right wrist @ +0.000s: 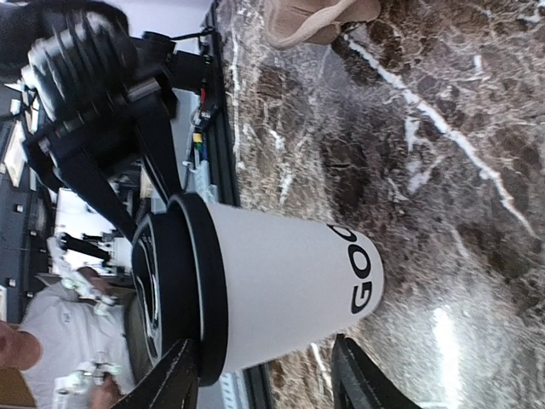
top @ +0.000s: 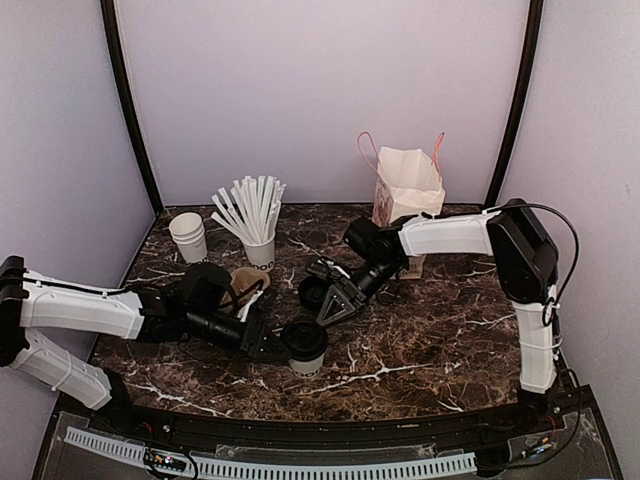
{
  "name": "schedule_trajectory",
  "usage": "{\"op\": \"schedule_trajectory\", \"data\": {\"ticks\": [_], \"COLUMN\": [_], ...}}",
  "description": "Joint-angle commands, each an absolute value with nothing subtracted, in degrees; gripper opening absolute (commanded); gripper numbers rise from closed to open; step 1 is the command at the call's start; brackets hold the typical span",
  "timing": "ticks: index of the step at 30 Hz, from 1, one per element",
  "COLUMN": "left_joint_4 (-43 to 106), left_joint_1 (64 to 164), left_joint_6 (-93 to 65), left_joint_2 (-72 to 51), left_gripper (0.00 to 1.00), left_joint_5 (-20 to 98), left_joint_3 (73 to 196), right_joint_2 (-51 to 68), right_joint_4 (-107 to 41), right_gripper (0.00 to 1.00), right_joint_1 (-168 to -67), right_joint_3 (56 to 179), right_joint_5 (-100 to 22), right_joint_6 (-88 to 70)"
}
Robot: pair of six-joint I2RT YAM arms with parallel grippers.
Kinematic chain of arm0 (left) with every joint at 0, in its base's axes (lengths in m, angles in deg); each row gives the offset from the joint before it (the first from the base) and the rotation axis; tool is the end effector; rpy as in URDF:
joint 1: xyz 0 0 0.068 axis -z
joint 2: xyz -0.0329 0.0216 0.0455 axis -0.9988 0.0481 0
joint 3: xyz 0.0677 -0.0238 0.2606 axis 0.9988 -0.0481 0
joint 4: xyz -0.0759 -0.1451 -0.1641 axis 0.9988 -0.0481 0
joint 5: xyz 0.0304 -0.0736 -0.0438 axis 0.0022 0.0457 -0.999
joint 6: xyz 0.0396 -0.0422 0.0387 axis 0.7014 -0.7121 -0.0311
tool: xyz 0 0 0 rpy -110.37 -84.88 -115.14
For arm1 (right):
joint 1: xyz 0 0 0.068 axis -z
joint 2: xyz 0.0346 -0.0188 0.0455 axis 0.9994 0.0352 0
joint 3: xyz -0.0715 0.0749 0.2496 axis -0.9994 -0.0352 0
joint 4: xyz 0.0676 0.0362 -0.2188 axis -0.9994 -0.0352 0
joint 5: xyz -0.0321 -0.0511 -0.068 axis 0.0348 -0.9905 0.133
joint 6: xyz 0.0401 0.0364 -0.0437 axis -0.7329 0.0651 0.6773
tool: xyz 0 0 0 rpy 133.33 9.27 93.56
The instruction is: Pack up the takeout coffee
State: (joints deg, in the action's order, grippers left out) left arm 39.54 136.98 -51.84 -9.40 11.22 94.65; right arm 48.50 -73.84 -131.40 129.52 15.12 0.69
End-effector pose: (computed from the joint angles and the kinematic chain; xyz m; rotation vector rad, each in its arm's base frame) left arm 0.1375 -0.2138 0.1963 0.4519 2.4988 -1.5445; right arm 0.2505 0.3059 0.1721 1.1878 -2.2683 -1.5544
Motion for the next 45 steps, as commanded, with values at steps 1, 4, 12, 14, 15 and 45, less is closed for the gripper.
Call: {"op": "schedule_trajectory", "data": {"ticks": [1,4,12,14,15,45], "left_joint_4": [17.0,19.0,18.7,17.0,16.3,15.7], "left_joint_1": [136.0,136.0,136.0,136.0,136.0,135.7], "left_joint_6": [-40.8,-38.6,-34.8,-32.7,-31.4,-32.8], "left_joint_2": [-13.5,-17.7,-21.7,-22.7,-23.4,-31.3], "left_gripper": [0.3,0.34,0.42,0.46,0.5,0.84], "left_joint_5": [27.6,27.9,32.3,36.2,37.8,63.4], "left_joint_3": [99.2,101.7,105.0,107.1,108.3,104.1], "right_joint_2": [44.4,40.8,35.9,34.2,33.4,40.0], "right_joint_4": [-78.5,-77.9,-81.1,-81.0,-80.5,-81.6], "right_gripper": [0.56,0.61,0.67,0.67,0.69,0.91], "right_joint_1": [-130.6,-129.3,-127.9,-128.7,-129.4,-148.5], "right_joint_3": [131.6,131.7,133.9,134.4,134.5,141.2], "right_joint_5": [7.7,5.4,1.9,-0.8,-3.1,-25.0], "right_joint_6": [5.8,6.1,12.2,15.0,16.3,29.9]}}
